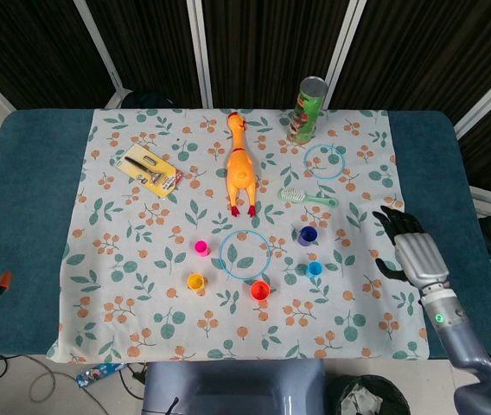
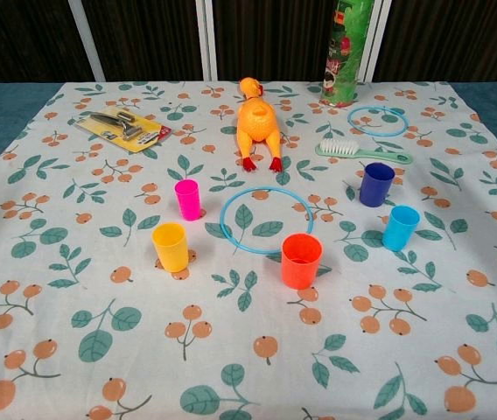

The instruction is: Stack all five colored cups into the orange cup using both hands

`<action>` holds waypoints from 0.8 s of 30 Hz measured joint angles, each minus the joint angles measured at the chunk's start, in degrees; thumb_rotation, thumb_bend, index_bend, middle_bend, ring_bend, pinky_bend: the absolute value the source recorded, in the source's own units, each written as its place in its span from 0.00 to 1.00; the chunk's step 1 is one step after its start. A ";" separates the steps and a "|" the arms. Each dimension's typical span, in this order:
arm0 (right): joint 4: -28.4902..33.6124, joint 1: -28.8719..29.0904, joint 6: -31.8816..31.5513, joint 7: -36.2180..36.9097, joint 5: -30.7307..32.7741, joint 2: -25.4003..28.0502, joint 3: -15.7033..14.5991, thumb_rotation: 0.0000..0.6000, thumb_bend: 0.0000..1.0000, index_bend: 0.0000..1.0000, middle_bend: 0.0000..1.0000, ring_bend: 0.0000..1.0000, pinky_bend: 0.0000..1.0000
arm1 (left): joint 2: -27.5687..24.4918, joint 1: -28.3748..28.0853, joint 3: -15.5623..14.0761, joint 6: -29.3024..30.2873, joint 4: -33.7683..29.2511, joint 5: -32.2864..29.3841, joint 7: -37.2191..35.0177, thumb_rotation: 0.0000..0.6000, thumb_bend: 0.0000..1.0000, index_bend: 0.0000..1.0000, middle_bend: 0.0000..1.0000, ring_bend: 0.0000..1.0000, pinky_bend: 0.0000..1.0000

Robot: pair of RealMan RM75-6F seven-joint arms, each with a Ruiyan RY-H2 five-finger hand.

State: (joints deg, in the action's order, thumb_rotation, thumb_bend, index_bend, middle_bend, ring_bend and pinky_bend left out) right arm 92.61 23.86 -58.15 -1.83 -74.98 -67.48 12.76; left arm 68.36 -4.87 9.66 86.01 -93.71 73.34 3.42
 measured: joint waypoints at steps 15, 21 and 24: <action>-7.85 15.12 15.31 -12.80 21.46 -9.78 2.81 1.00 0.43 0.21 0.00 0.00 0.09 | -0.49 -0.19 0.68 -1.07 0.63 -1.49 -1.22 1.00 0.23 0.03 0.00 0.00 0.00; -9.85 17.97 17.39 -16.13 26.04 -12.16 1.25 1.00 0.43 0.25 0.00 0.00 0.08 | -0.57 -0.32 0.82 -1.47 0.77 -1.79 -1.60 1.00 0.23 0.03 0.00 0.00 0.00; -10.84 18.86 17.33 -16.51 27.06 -13.62 0.88 1.00 0.43 0.26 0.00 0.00 0.09 | -0.59 -0.30 0.88 -1.43 0.77 -1.85 -1.75 1.00 0.23 0.03 0.00 0.00 0.00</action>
State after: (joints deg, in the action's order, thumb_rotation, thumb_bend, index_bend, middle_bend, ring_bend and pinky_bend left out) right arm 81.78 42.72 -40.82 -18.35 -47.91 -81.10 13.64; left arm 67.77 -5.17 10.54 84.59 -92.94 71.49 1.67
